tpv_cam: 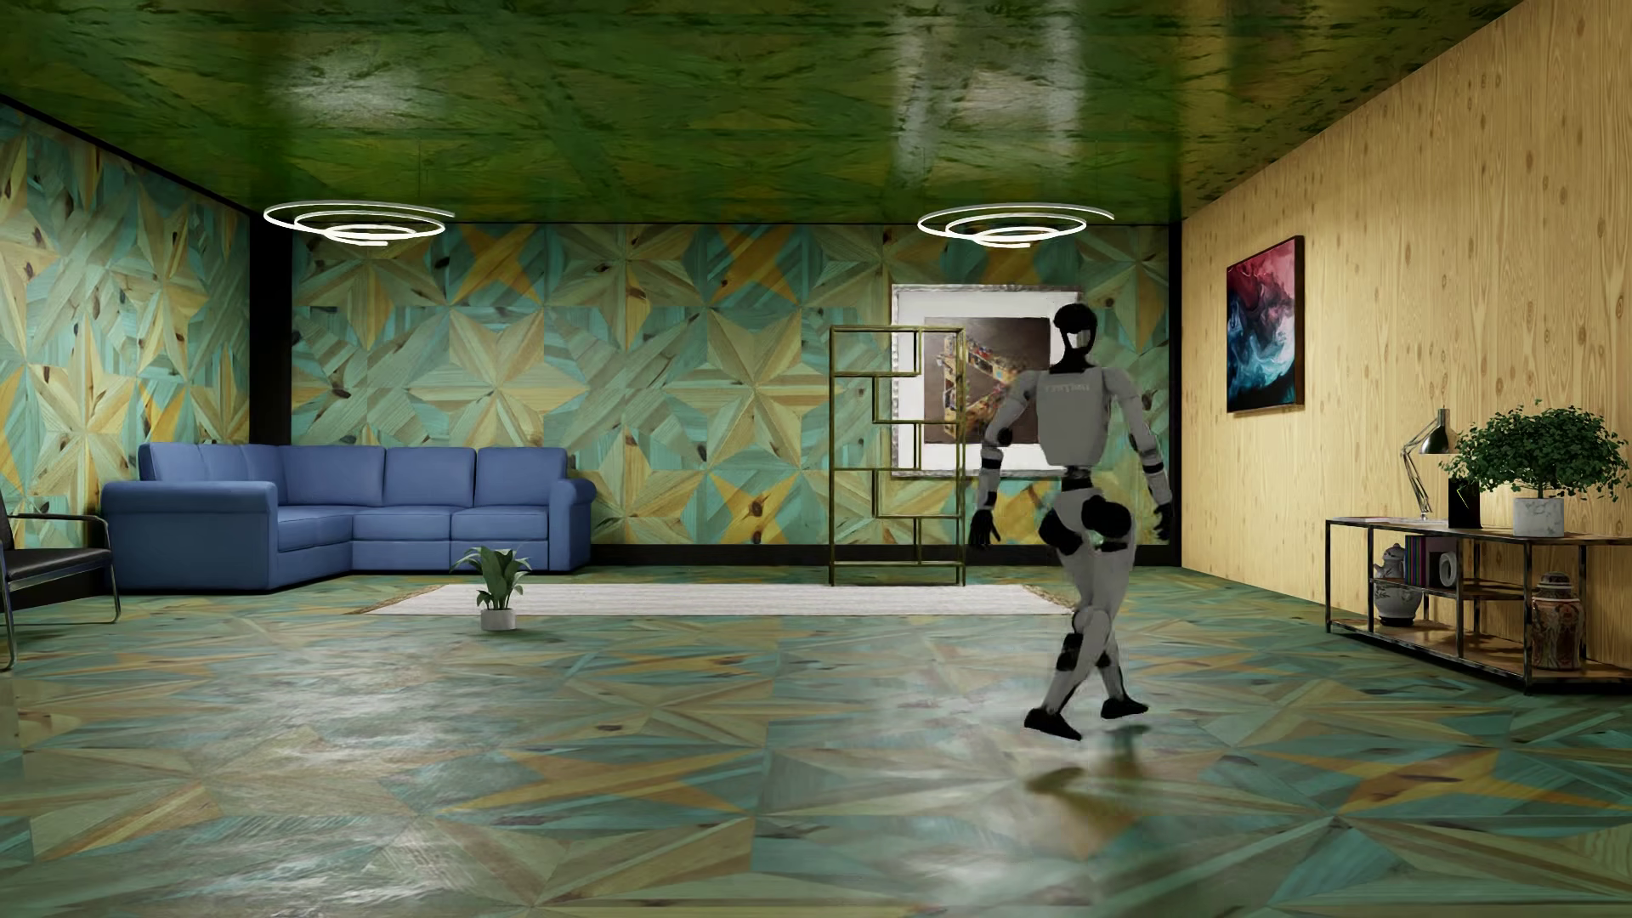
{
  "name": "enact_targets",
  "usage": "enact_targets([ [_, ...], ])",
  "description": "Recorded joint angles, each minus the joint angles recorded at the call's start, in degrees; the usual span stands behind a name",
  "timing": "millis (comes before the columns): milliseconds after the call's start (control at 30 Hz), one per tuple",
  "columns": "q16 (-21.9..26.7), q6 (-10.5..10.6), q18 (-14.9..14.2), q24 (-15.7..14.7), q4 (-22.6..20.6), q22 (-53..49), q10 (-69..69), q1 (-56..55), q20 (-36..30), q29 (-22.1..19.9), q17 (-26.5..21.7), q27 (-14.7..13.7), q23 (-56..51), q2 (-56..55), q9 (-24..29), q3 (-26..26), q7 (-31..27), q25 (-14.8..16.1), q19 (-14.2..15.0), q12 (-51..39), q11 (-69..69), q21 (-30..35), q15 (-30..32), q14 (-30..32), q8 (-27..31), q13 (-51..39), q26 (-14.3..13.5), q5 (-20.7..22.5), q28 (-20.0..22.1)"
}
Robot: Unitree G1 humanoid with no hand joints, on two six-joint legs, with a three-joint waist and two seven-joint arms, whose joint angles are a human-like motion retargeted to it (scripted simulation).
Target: Head to shelves
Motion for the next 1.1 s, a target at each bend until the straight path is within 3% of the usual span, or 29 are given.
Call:
enact_targets([
  [33, -0.07, 0.26, 0.0, 0.0, -0.82, 1.7, 22.55, -1.79, -0.28, 0.0, 0.15, 0.0, -0.66, 2.13, 0.53, -0.47, 0.0, 0.0, 0.0, 0.37, 1.01, -1.14, 4.19, -24.74, 0.0, -0.01, 0.0, -0.91, 0.0],
  [67, 0.07, -0.04, 0.0, 0.0, -2.08, 3.51, 29.92, -2.51, -1.44, 0.0, 0.87, 0.0, 0.12, 3.57, 1.06, -0.86, 0.0, 0.0, 0.0, 0.2, 5.54, -2.49, 11.23, -36.4, 0.0, 1.15, 0.0, -2.5, 0.0],
  [100, -0.31, -0.79, 0.0, 0.0, -3.1, 4.14, 37.13, -4.91, -0.1, 0.0, 2.17, 0.0, 2.98, 0.08, 0.42, -1.87, 0.0, 0.0, 0.0, 0.32, 15.71, -2.89, 20.38, -34.85, 0.0, 2.16, 0.0, -4.9, 0.0],
  [133, -0.41, -1.26, 0.0, 0.0, -6.21, 5.12, 43.74, -2.78, -0.93, 0.0, 3.04, 0.0, 7.74, -3.15, 2.13, -2.96, 0.0, 0.0, 0.0, -1.16, 29.19, -2.26, 26.16, -37.47, 0.0, 3.34, 0.0, -7.35, 0.0],
  [167, -0.56, -0.35, 0.0, 0.0, -8.57, 3.8, 43.94, 0.7, -2.53, 0.0, 2.86, 0.0, 11.72, -10.64, 2.78, -4.2, 0.0, 0.0, 0.0, -3.14, 46.01, -0.4, 26.58, -39.89, 0.0, 3.97, 0.0, -6.93, 0.0],
  [200, -0.88, 0.2, 0.0, 0.0, -11.52, 0.51, 41.1, 5.56, -3.17, 0.0, 2.48, 0.0, 15.16, -18.44, 3.11, -6.26, 0.0, 0.0, 0.0, -4.52, 59.03, 3.24, 23.81, -39.46, 0.0, 4.34, 0.0, -7.03, 0.0],
  [233, -1.42, 1.77, 0.0, 0.0, -12.8, -3.74, 37.35, 11.53, -2.21, 0.0, 2.06, 0.0, 17.24, -24.95, 3.29, -10.41, 0.0, 0.0, 0.0, -4.98, 64.63, 6.85, 22.88, -37.28, 0.0, 5.73, 0.0, -6.01, 0.0],
  [267, -1.81, 2.84, 0.0, 0.0, -13.42, -8.11, 32.66, 18.8, -1.11, 0.0, 2.73, 0.0, 19.3, -30.85, 3.39, -13.33, 0.0, 0.0, 0.0, -6.12, 63.87, 6.49, 24.16, -35.51, 0.0, 8.33, 0.0, -4.79, 0.0],
  [333, -2.56, 4.39, 0.0, 0.0, -12.37, -14.47, 25.15, 29.48, 0.26, 0.0, 2.97, 0.0, 20.35, -40.97, 2.99, -20.87, 0.0, 0.0, 0.0, -8.39, 46.73, 9.39, 33.19, -31.2, 0.0, 12.39, 0.0, -2.79, 0.0],
  [400, -2.12, 3.94, 0.0, 0.0, -9.29, -20.57, 20.62, 38.54, 0.72, 0.0, 3.95, 0.0, 19.97, -46.87, 2.55, -25.67, 0.0, 0.0, 0.0, -11.01, 22.18, 9.49, 40.07, -28.07, 0.0, 16.16, 0.0, -3.99, 0.0],
  [433, -1.14, 2.65, 0.0, 0.0, -7.98, -24.03, 20.05, 42.91, 0.89, 0.0, 4.41, 0.0, 18.97, -48.57, 2.05, -25.97, 0.0, 0.0, 0.0, -12.08, 11.66, 9.97, 32.88, -25.85, 0.0, 17.59, 0.0, -5.15, 0.0],
  [500, 0.26, 1.35, 0.0, 0.0, -3.95, -30.26, 20.71, 46.15, 2.93, 0.0, 5.47, 0.0, 19.81, -52.99, 0.75, -28.54, 0.0, 0.0, 0.0, -12.65, 2.32, 9.42, 9.59, -20.46, 0.0, 17.54, 0.0, -7.91, 0.0],
  [533, 0.19, 1.45, 0.0, 0.0, -1.38, -30.97, 21.74, 48.29, 3.75, 0.0, 5.16, 0.0, 19.32, -54.07, 1.24, -30.38, 0.0, 0.0, 0.0, -12.74, 3.11, 8.72, 8.03, -15.24, 0.0, 17.41, 0.0, -8.36, 0.0],
  [567, -0.46, 1.9, 0.0, 0.0, 0.08, -29.48, 23.2, 49.7, 4.04, 0.0, 4.67, 0.0, 19.9, -55.86, 0.68, -30.69, 0.0, 0.0, 0.0, -12.19, 5.49, 8.56, 14.94, -9.3, 0.0, 16.78, 0.0, -7.45, 0.0],
  [600, -1.23, 2.66, 0.0, 0.0, 1.49, -26.8, 27.29, 48.83, 4.25, 0.0, 4.19, 0.0, 20.57, -58.04, -0.87, -29.58, 0.0, 0.0, 0.0, -10.98, 9.07, 8.51, 27.11, -0.75, 0.0, 15.82, 0.0, -5.3, 0.0],
  [633, -2.23, 3.65, 0.0, 0.0, 2.39, -22.27, 35.16, 45.02, 3.95, 0.0, 3.94, 0.0, 21.65, -59.63, -2.0, -27.76, 0.0, 0.0, 0.0, -10.02, 15.43, 8.01, 35.22, 7.27, 0.0, 14.7, 0.0, -2.8, 0.0],
  [667, -2.84, 4.51, 0.0, 0.0, 2.85, -17.76, 46.51, 40.27, 2.94, 0.0, 3.25, 0.0, 22.15, -57.04, -0.41, -26.02, 0.0, 0.0, 0.0, -9.82, 20.87, 8.02, 35.16, 5.28, 0.0, 12.85, 0.0, -0.04, 0.0],
  [733, -2.96, 3.75, 0.0, 0.0, 1.25, -10.63, 68.08, 27.26, -1.02, 0.0, 2.25, 0.0, 21.7, -43.05, 2.83, -21.76, 0.0, 0.0, 0.0, -10.53, 17.74, 6.61, 30.87, -22.66, 0.0, 8.03, 0.0, 3.87, 0.0],
  [767, -2.5, 2.11, 0.0, 0.0, -0.27, -8.98, 71.72, 19.97, -1.66, 0.0, 1.77, 0.0, 20.83, -35.92, 2.85, -18.64, 0.0, 0.0, 0.0, -9.41, 14.19, 6.86, 26.9, -33.02, 0.0, 5.79, 0.0, 3.86, 0.0],
  [800, -1.6, 0.62, 0.0, 0.0, -1.61, -7.62, 68.49, 16.42, -2.9, 0.0, 0.1, 0.0, 15.85, -26.34, 4.61, -14.95, 0.0, 0.0, 0.0, -8.26, 9.73, 7.27, 22.51, -38.28, 0.0, 5.14, 0.0, 2.87, 0.0],
  [900, 0.44, -2.33, 0.0, 0.0, -1.17, -4.73, 43.02, 4.46, -0.32, 0.0, -1.19, 0.0, 10.22, -8.36, 4.61, -5.77, 0.0, 0.0, 0.0, -4.65, 0.11, 2.56, 8.67, -37.75, 0.0, -1.19, 0.0, -0.3, 0.0],
  [967, 0.98, -2.12, 0.0, 0.0, 1.05, -2.67, 21.93, 0.41, 0.91, 0.0, -2.34, 0.0, 6.52, -2.26, 3.01, -1.45, 0.0, 0.0, 0.0, -3.66, -0.85, 0.79, 3.32, -34.93, 0.0, -6.35, 0.0, -0.91, 0.0],
  [1033, 1.39, -3.11, 0.0, 0.0, 2.94, -1.15, 23.41, -3.2, 2.06, 0.0, -2.57, 0.0, 3.2, 3.36, 3.24, 2.32, 0.0, 0.0, 0.0, -2.32, 1.36, -1.57, 4.63, -36.3, 0.0, -8.14, 0.0, -4.5, 0.0],
  [1067, 1.27, -3.94, 0.0, 0.0, 2.38, 0.41, 29.41, -3.71, 2.01, 0.0, -1.73, 0.0, 2.21, 5.29, 3.22, 3.46, 0.0, 0.0, 0.0, -1.69, 5.14, -2.67, 9.18, -35.23, 0.0, -7.33, 0.0, -6.49, 0.0],
  [1100, 1.02, -5.38, 0.0, 0.0, 1.43, 2.22, 35.94, -5.4, 1.83, 0.0, -0.25, 0.0, 2.24, 3.55, 1.75, 3.64, 0.0, 0.0, 0.0, -1.31, 12.47, -3.34, 18.03, -31.41, 0.0, -5.7, 0.0, -7.84, 0.0],
])
